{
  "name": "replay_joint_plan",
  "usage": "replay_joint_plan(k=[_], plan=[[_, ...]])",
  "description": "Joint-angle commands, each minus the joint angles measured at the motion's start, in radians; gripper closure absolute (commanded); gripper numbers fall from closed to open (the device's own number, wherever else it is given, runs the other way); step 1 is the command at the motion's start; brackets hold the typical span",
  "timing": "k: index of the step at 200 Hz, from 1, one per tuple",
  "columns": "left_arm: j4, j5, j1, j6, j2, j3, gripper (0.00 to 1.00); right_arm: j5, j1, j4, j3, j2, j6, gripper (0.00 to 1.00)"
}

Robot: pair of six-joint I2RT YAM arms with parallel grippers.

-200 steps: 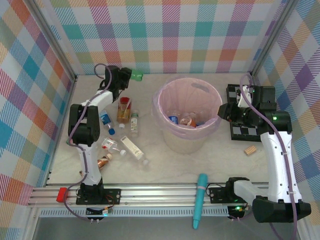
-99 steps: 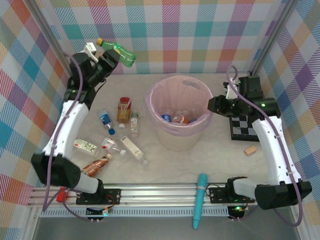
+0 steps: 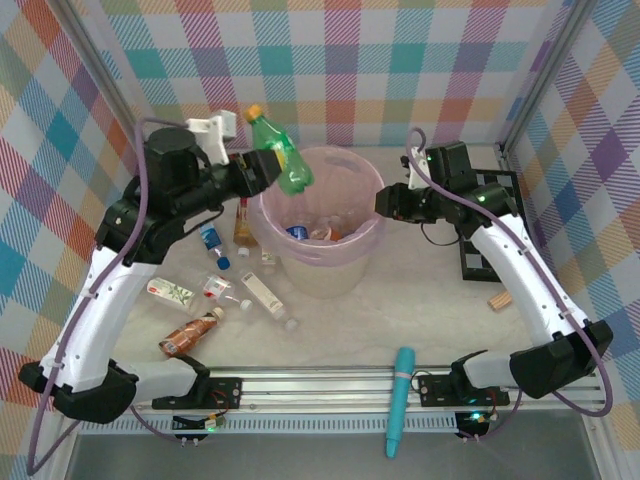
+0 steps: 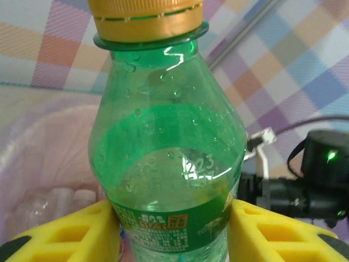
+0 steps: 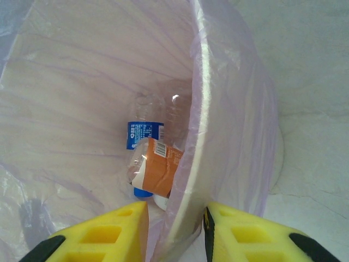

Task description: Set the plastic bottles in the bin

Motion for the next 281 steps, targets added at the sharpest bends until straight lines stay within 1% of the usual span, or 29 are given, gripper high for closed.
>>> replay_joint_plan(k=[1, 35, 73, 96, 107, 113, 127, 147, 155, 191, 212, 224, 235, 263, 281], plan=[[-0.162, -0.125, -0.067, 0.091, 0.063, 0.039, 0.52, 0.010, 0.034, 0.079, 0.001, -0.001, 0.035, 0.67], [-0.211, -0.243, -0.146, 0.129, 0.161, 0.074, 0.53, 0.039, 0.053, 0.101, -0.055, -0.020, 0.031, 0.67], [-0.230, -0.299, -0.187, 0.147, 0.262, 0.090, 0.52, 0.069, 0.053, 0.137, -0.107, -0.063, 0.017, 0.69], [-0.235, -0.290, -0.197, 0.150, 0.306, 0.101, 0.40, 0.062, 0.053, 0.167, -0.126, -0.068, 0.017, 0.70], [-0.234, -0.287, -0.201, 0.152, 0.318, 0.105, 0.37, 0.064, 0.054, 0.171, -0.130, -0.067, 0.015, 0.71], [-0.235, -0.289, -0.202, 0.154, 0.319, 0.106, 0.34, 0.066, 0.054, 0.173, -0.131, -0.066, 0.015, 0.71], [-0.239, -0.291, -0.201, 0.158, 0.322, 0.112, 0.23, 0.070, 0.052, 0.179, -0.134, -0.066, 0.012, 0.71], [-0.248, -0.287, -0.201, 0.162, 0.320, 0.122, 0.12, 0.072, 0.053, 0.185, -0.135, -0.063, 0.008, 0.71], [-0.247, -0.289, -0.202, 0.161, 0.313, 0.122, 0.10, 0.072, 0.052, 0.187, -0.132, -0.060, 0.007, 0.72], [-0.218, -0.316, -0.201, 0.135, 0.213, 0.110, 0.07, 0.101, 0.052, 0.185, -0.129, -0.046, 0.001, 0.74], [-0.229, -0.356, -0.202, 0.107, 0.101, 0.092, 0.07, 0.134, 0.052, 0.161, -0.095, -0.049, -0.023, 0.77], [-0.263, -0.393, -0.201, 0.083, 0.029, 0.071, 0.07, 0.152, 0.049, 0.137, -0.059, -0.045, -0.046, 0.79], [-0.290, -0.427, -0.200, 0.051, -0.045, 0.029, 0.08, 0.157, 0.040, 0.107, -0.019, -0.032, -0.067, 0.82], [-0.375, -0.488, -0.197, -0.064, -0.217, -0.113, 0.09, 0.173, 0.004, 0.046, 0.068, -0.005, -0.114, 0.83], [-0.404, -0.496, -0.197, -0.154, -0.297, -0.237, 0.10, 0.181, -0.023, 0.009, 0.104, 0.005, -0.139, 0.84]])
